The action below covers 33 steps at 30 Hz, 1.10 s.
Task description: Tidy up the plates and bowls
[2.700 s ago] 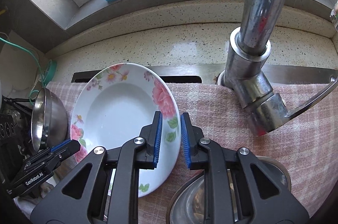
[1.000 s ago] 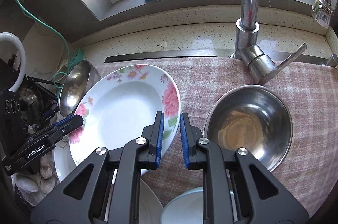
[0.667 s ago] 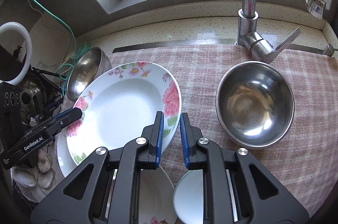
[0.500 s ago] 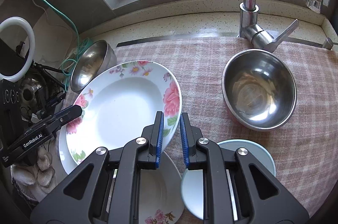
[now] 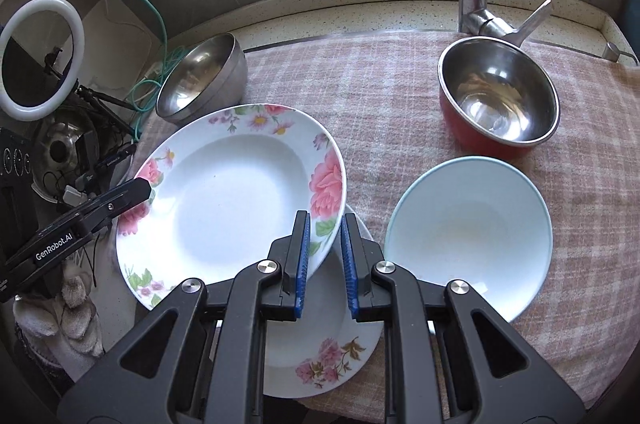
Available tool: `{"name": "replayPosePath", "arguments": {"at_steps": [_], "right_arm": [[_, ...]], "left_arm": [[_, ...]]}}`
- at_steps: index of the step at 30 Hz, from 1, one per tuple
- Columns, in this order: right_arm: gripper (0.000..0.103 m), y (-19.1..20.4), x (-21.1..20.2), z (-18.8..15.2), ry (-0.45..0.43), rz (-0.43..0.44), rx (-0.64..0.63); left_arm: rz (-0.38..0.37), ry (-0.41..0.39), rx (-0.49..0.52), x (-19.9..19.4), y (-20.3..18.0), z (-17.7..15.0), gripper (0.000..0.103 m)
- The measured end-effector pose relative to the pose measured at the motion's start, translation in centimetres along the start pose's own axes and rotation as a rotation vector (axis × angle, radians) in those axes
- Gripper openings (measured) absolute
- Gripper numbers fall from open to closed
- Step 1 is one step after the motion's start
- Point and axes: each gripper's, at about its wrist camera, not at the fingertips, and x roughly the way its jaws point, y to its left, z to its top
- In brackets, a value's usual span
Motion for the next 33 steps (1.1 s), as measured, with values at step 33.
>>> {"name": "replayPosePath", "arguments": {"at_steps": [33], "right_arm": [[0.016,-0.1,-0.4,-5.5,0.059,-0.018,-0.003]], "left_arm": [[0.009,0.188,0.026,2.2,0.5,-6.8,0.019]]}}
